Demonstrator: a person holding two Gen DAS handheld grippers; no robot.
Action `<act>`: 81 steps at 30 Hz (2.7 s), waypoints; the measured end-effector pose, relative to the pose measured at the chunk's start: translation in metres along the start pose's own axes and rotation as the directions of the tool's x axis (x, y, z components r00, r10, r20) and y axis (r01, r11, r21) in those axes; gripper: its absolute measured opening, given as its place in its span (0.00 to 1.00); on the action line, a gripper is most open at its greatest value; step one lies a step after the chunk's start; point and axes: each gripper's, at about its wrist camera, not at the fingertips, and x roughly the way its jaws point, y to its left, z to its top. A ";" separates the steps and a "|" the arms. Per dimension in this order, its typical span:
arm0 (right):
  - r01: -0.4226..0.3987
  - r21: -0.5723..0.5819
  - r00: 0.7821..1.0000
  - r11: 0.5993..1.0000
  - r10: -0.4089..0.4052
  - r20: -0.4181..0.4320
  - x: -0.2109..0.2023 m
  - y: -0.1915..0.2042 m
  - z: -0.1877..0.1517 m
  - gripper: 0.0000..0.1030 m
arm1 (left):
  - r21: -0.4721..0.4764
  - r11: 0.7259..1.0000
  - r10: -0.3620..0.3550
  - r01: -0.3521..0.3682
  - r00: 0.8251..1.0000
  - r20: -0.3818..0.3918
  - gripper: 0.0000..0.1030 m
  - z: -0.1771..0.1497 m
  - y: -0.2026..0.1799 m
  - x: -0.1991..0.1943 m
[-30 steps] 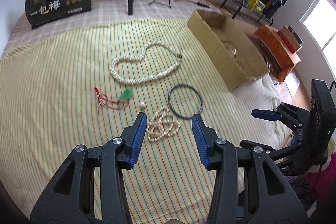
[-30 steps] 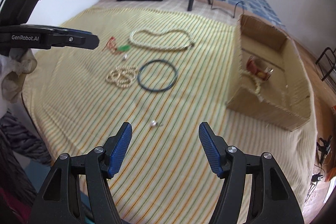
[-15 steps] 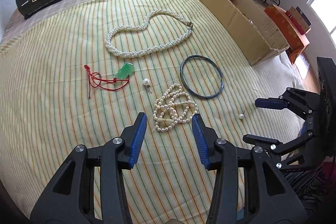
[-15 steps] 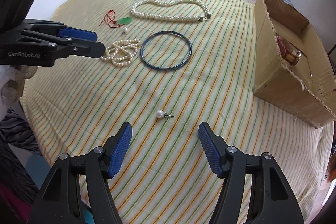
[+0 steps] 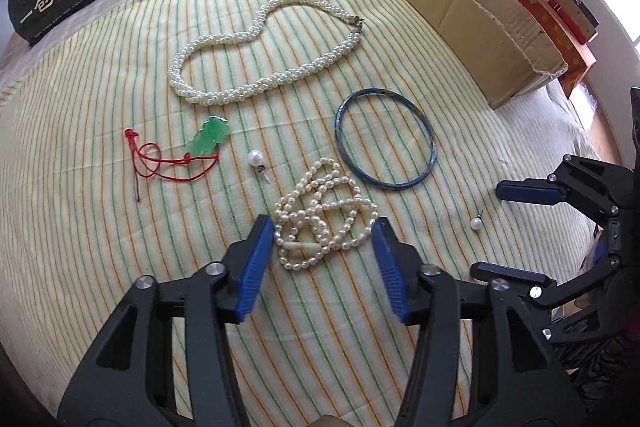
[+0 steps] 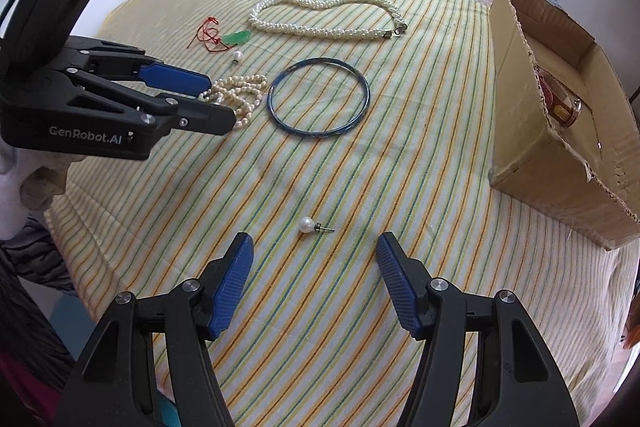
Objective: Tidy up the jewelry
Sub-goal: 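Grasp the pearl earring with the right tool while the left grasps the coiled pearl strand, then carry earring and pearl strand into the box and open both tools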
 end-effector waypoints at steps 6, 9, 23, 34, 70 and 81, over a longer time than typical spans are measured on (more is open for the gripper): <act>0.001 0.007 1.000 1.000 -0.001 0.001 0.002 -0.003 0.003 0.52 | 0.022 0.999 0.034 -0.033 0.999 -0.002 0.56 0.004 -0.005 0.007; 0.007 0.011 1.000 1.000 -0.007 0.001 0.003 -0.004 0.005 0.44 | 0.039 0.998 0.059 -0.059 0.998 -0.001 0.56 0.005 -0.008 0.010; 0.008 -0.011 1.000 1.000 -0.008 -0.004 0.003 0.001 0.004 0.16 | 0.064 0.994 0.093 -0.093 0.996 0.007 0.41 0.006 -0.008 0.006; 0.010 -0.015 1.000 1.000 -0.010 0.004 0.001 0.000 0.003 0.16 | 0.019 0.996 0.082 -0.083 0.996 0.026 0.06 0.005 0.003 0.000; 0.048 0.083 0.967 0.995 -0.067 0.246 -0.079 -0.039 0.037 0.16 | -0.062 0.993 -0.074 0.099 0.943 0.323 0.06 0.045 -0.008 -0.116; 0.082 0.183 0.946 0.980 -0.134 0.294 -0.107 -0.088 0.037 0.16 | 0.007 0.990 -0.137 0.144 0.921 0.366 0.06 0.067 -0.054 -0.125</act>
